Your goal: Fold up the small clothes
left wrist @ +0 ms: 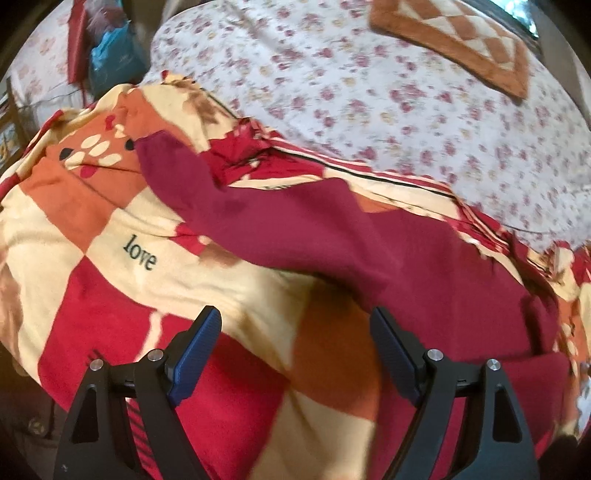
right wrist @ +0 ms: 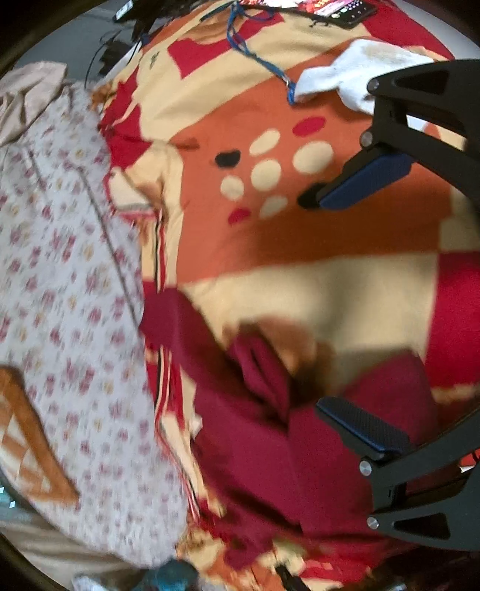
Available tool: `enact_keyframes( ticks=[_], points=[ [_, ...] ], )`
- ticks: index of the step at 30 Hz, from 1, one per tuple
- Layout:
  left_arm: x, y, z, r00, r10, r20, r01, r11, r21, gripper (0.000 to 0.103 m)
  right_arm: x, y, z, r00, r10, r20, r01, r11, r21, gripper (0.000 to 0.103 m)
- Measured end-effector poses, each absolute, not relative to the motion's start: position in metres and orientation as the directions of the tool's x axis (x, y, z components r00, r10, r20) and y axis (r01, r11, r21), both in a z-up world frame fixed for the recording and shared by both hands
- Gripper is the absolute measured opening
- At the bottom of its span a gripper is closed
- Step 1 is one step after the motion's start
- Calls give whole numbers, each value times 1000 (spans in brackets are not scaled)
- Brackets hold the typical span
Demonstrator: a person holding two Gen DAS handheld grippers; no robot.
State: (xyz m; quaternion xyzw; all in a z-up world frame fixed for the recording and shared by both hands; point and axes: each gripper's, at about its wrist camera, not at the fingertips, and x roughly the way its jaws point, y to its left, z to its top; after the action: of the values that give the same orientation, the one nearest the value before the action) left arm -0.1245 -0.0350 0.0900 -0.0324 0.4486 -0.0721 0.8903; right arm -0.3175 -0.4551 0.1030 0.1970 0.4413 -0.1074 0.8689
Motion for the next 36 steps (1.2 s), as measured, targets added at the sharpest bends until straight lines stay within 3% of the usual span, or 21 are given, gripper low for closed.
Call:
enact_keyframes(
  ticks=[11, 13, 14, 15, 18, 20, 23, 26, 28, 30, 32, 36],
  points=[
    [-159, -83, 84, 574, -167, -802, 190, 979, -68, 65, -209, -437, 84, 612, 27, -790, 372, 872, 318, 99],
    [-162, -87, 83, 564, -171, -808, 204, 977, -65, 65, -183, -439, 68, 590, 51, -806, 379, 864, 332, 64],
    [-163, -88, 82, 561, -173, -810, 209, 976, -63, 65, -173, -440, 59, 571, 72, -817, 372, 865, 337, 25],
    [-164, -88, 82, 558, -174, -811, 216, 975, -60, 65, -163, -442, 50, 542, 93, -835, 367, 868, 335, 15],
    [-168, -84, 79, 561, -165, -811, 225, 974, -42, 65, -174, -454, 55, 564, 35, -825, 419, 849, 322, 15],
    [-167, -81, 77, 554, -163, -816, 218, 975, -47, 65, -205, -467, 70, 564, -111, -818, 496, 837, 229, 15],
    [-169, -79, 75, 532, -194, -824, 219, 972, -88, 65, -224, -474, 69, 522, -184, -833, 540, 827, 155, 24],
    [-176, -78, 75, 528, -205, -824, 226, 969, -96, 65, -248, -484, 61, 471, -209, -857, 560, 821, 107, 26],
    [-181, -76, 77, 532, -204, -822, 236, 968, -88, 65, -269, -486, 62, 490, -158, -857, 553, 817, 165, 37],
    [-185, -74, 79, 534, -198, -822, 240, 968, -77, 65, -290, -483, 67, 534, -51, -844, 507, 818, 271, 67],
    [-188, -71, 81, 536, -198, -821, 238, 968, -78, 65, -305, -470, 72, 579, 67, -812, 419, 830, 367, 78],
    [-190, -65, 81, 526, -217, -822, 223, 968, -114, 65, -316, -441, 65, 616, 274, -739, 254, 818, 516, 85]
  ],
)
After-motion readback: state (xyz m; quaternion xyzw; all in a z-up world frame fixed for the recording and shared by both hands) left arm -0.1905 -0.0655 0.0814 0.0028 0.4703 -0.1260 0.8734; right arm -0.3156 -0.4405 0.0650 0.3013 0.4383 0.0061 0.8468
